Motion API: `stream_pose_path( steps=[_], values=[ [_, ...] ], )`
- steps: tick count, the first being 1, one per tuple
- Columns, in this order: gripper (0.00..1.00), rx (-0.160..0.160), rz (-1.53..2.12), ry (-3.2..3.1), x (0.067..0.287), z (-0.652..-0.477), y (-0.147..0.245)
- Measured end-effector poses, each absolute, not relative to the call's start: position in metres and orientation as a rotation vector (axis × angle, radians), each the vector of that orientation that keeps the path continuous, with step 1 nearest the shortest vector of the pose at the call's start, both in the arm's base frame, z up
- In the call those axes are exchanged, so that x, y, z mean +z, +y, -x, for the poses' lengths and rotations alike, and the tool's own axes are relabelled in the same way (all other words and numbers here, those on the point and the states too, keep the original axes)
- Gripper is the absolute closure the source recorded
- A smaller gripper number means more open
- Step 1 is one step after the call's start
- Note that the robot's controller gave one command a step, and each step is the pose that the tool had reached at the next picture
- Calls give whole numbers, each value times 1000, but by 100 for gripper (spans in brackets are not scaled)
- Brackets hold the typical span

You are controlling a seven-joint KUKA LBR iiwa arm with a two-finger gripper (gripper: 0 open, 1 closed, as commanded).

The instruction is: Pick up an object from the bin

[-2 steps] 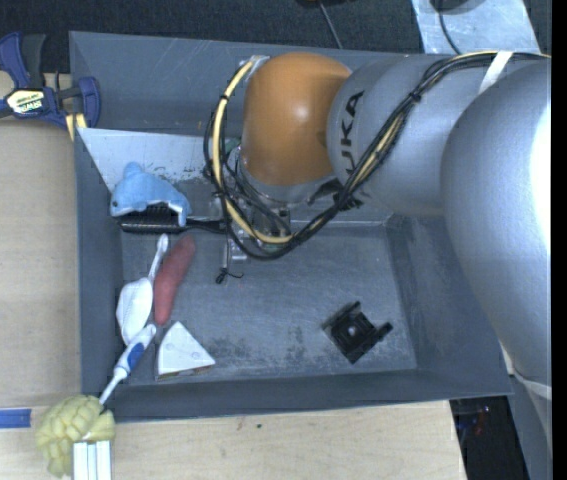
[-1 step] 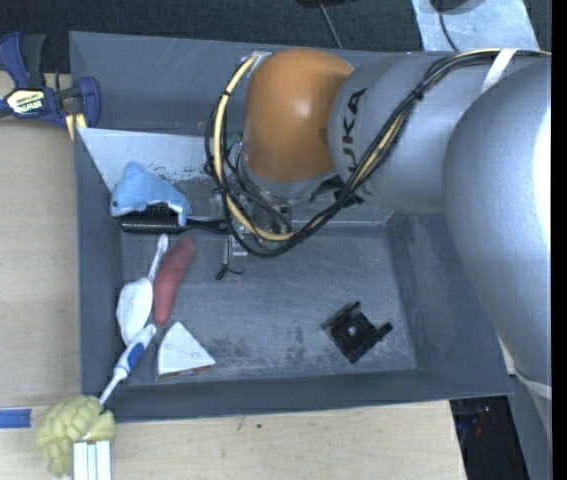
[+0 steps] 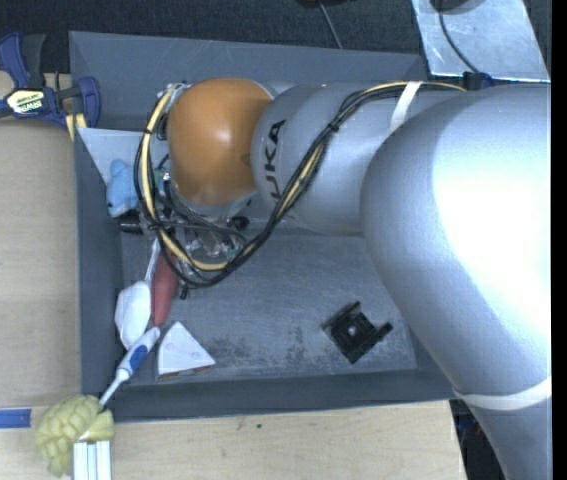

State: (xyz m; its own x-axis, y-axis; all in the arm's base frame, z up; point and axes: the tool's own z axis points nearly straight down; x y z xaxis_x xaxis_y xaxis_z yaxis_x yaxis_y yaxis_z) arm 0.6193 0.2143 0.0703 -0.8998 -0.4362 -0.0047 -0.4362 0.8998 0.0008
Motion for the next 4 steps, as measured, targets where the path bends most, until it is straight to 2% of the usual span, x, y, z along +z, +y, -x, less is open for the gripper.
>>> stream_pose_path(
  steps=[1,2,3,4],
  values=[
    [0,2,1005,2966,126,-603,219],
    [0,3,1202,2901,100,-575,242],
    [0,-15,1686,2636,72,-596,241],
    [100,3,1518,2744,71,-574,244]
  ],
)
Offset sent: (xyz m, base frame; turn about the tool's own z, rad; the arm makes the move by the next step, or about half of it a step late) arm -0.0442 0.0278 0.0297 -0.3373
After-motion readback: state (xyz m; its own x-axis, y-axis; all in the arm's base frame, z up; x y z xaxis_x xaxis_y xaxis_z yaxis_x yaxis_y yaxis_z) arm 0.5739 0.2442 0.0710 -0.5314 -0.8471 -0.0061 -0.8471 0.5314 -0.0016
